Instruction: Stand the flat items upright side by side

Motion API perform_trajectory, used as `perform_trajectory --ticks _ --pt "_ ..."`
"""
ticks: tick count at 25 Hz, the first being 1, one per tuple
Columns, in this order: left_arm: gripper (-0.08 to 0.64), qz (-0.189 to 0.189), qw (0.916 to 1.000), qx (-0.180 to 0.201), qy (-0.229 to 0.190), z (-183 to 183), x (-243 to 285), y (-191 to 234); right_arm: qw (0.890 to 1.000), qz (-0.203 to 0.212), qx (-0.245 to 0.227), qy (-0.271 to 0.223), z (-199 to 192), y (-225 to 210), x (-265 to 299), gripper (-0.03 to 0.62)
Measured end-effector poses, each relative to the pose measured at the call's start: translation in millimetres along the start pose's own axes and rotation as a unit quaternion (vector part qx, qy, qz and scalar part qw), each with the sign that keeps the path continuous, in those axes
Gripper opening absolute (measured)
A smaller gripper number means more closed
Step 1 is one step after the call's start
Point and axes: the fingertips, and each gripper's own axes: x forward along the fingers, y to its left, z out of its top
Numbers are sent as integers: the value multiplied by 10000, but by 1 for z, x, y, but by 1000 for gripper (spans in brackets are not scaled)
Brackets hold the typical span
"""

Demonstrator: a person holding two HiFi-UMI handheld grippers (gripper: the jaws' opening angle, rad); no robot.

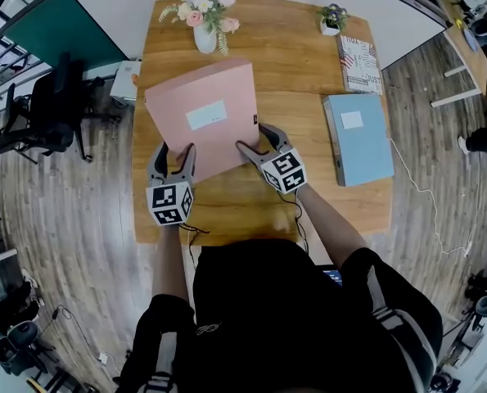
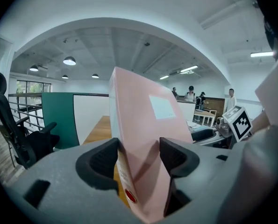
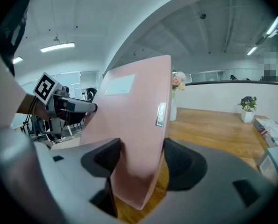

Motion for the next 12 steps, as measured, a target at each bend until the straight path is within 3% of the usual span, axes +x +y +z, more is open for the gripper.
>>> perform_trajectory --ticks 12 --pt "275 400 9927 641 -942 35 19 -5 9959 -224 -632 -607 29 -38 24 296"
